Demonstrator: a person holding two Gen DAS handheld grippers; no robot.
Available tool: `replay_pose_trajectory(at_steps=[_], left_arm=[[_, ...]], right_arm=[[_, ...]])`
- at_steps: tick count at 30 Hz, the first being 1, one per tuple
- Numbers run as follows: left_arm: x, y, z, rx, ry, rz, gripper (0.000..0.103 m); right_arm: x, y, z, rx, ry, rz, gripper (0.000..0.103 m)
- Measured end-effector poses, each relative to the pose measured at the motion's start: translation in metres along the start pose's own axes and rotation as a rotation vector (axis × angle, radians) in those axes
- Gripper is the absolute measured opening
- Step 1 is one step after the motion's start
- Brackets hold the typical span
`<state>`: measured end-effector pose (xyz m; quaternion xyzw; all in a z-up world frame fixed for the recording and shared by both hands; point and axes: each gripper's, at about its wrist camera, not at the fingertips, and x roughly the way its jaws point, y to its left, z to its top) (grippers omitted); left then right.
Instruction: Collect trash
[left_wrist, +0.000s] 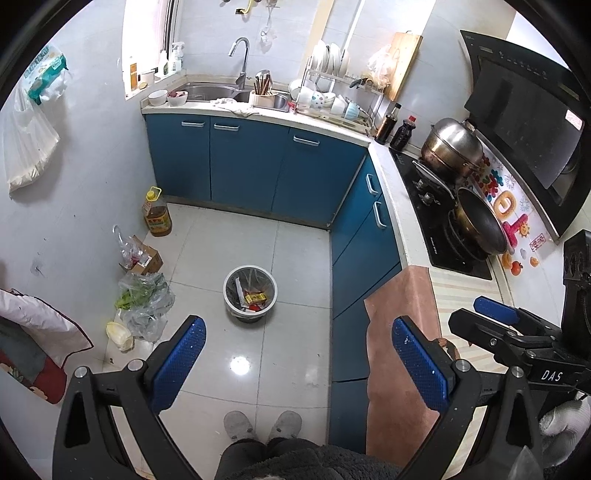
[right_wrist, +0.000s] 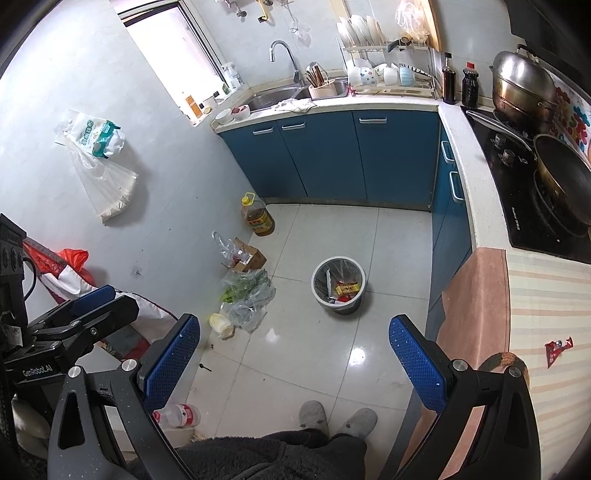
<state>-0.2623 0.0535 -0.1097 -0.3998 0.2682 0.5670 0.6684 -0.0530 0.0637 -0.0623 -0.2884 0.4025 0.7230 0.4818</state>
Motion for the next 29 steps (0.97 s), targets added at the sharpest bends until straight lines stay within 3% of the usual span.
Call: replay_pose_trajectory(at_steps=[29], left_arm=[[-0.005,0.001,-0.011,-0.010,0.007,-0.020,0.103]], right_arm=[[-0.004,0.004,-0.009,0.010,0.000,0.004,0.103]])
